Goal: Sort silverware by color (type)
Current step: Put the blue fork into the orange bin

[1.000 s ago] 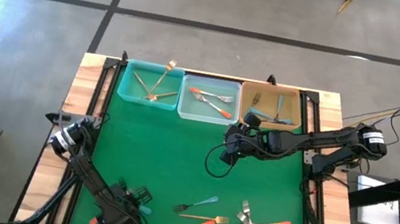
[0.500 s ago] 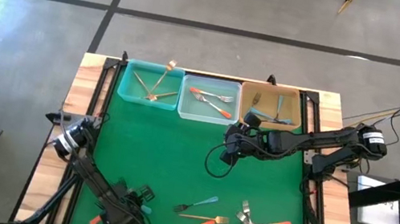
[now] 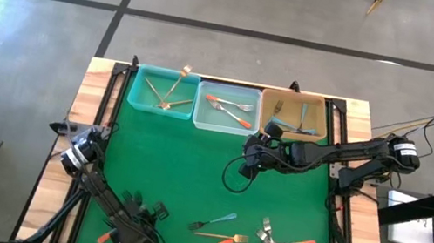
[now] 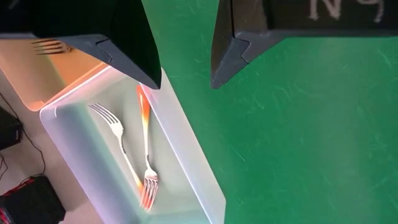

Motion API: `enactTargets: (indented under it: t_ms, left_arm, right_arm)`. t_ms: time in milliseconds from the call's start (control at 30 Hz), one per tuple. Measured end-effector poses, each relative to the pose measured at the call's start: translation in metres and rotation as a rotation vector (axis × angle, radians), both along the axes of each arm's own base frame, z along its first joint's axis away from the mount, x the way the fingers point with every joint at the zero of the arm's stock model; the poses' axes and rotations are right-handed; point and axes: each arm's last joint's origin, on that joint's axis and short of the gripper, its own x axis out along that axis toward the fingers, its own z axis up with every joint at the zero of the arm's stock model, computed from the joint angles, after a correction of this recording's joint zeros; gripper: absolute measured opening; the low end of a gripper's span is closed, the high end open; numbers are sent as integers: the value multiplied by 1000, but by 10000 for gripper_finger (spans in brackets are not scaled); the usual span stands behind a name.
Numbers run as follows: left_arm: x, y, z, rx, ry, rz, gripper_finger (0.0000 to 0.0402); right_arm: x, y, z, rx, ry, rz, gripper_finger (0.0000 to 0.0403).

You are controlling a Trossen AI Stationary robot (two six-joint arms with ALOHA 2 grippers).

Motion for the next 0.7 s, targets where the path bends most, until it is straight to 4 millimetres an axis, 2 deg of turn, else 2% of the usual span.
enactTargets:
  t_ms: [700]
  left_arm:
    - [-1, 0, -8, 18, 3, -6, 1]
  right_arm:
    - [0, 0, 0, 0, 0, 0, 132]
